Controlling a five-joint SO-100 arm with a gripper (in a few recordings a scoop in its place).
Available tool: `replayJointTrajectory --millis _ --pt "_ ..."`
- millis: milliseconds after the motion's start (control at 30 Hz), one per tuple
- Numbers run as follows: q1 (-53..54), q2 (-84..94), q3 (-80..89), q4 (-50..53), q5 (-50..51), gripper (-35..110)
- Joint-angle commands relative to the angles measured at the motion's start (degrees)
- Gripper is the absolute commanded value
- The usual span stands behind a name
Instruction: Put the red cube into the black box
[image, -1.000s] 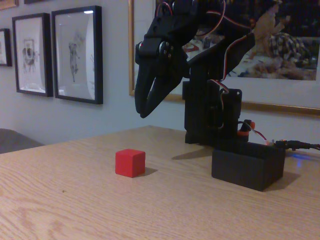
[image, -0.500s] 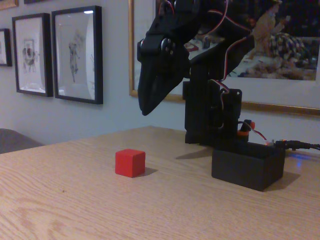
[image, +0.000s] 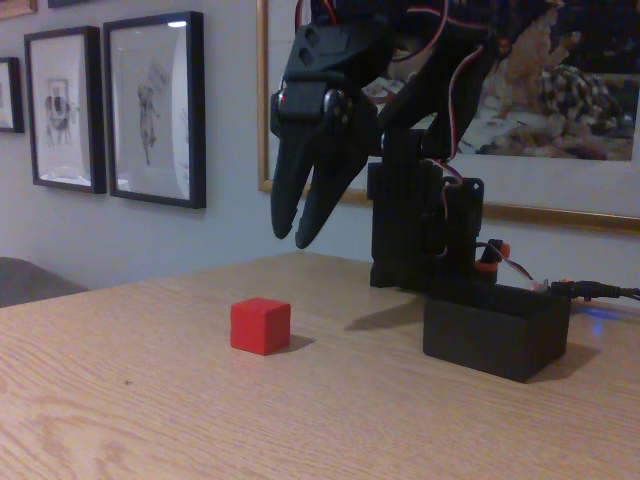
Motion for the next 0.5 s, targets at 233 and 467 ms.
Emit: replayJointTrajectory --millis 233,467 --pt "3.43 -12.57 -8.79 0.35 2.46 29" --pt "1.85 -15.73 -9.67 -1.49 4.13 28"
